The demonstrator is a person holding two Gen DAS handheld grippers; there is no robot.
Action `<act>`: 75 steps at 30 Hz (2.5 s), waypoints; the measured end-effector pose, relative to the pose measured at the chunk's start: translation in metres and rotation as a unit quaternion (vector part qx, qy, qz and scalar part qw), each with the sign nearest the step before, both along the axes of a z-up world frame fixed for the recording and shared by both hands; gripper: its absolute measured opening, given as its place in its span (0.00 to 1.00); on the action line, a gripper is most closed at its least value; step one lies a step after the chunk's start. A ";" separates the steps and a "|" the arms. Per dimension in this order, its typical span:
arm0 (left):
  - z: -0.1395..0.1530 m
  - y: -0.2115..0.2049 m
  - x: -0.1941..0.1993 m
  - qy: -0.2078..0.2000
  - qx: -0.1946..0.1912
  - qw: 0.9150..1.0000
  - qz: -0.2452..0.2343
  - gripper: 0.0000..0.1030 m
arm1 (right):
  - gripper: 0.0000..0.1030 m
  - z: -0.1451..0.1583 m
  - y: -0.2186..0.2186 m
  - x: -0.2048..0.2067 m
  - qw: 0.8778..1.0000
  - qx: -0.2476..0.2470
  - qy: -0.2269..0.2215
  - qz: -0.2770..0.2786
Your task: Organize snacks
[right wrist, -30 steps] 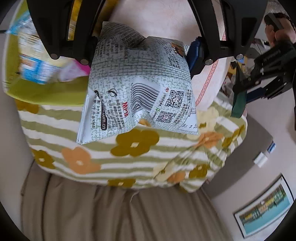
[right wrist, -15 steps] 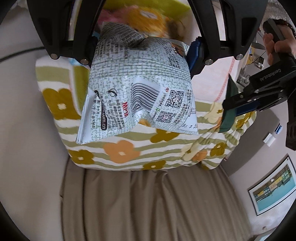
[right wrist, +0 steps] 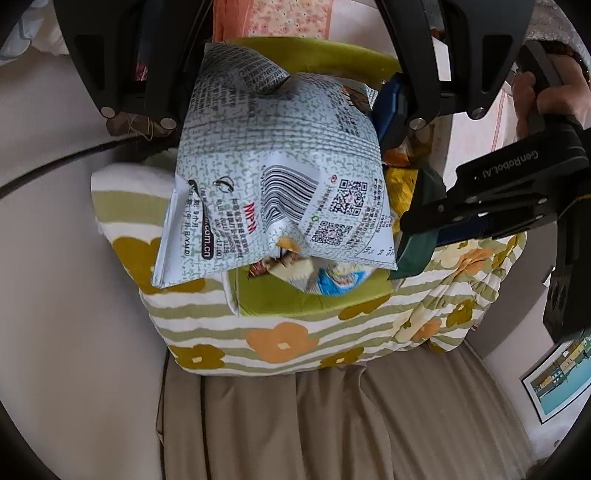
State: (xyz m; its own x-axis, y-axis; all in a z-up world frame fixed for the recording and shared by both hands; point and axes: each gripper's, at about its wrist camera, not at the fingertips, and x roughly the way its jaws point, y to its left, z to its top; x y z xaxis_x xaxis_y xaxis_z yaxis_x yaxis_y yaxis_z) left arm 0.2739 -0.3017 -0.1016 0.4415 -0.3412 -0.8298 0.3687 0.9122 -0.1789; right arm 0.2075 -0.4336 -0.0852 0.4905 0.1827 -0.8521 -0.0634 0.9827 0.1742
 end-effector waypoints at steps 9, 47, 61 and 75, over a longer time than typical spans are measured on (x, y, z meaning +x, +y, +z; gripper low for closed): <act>0.012 0.031 -0.013 -0.039 0.037 0.998 0.038 1.00 | 0.66 -0.007 -0.004 -0.007 1.000 0.006 0.002 -0.006; 0.118 0.132 -0.188 -0.193 0.038 0.968 0.155 1.00 | 0.83 0.093 0.061 -0.112 0.987 -0.037 -0.155 0.027; 0.135 0.207 -0.246 -0.254 0.022 0.952 0.168 1.00 | 0.84 0.123 0.120 -0.176 0.969 -0.056 -0.236 -0.040; 0.131 0.230 -0.255 -0.263 0.009 0.950 0.166 1.00 | 0.84 0.125 0.138 -0.183 0.964 -0.069 -0.250 -0.056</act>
State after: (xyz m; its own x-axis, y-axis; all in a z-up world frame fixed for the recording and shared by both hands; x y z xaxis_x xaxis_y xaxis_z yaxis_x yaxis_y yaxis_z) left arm 0.0187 -0.0717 0.0296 0.8773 -0.0985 -0.4698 0.0942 0.9950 -0.0327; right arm 0.0240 -0.2960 0.0396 0.8568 0.0069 -0.5157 0.0017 0.9999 0.0161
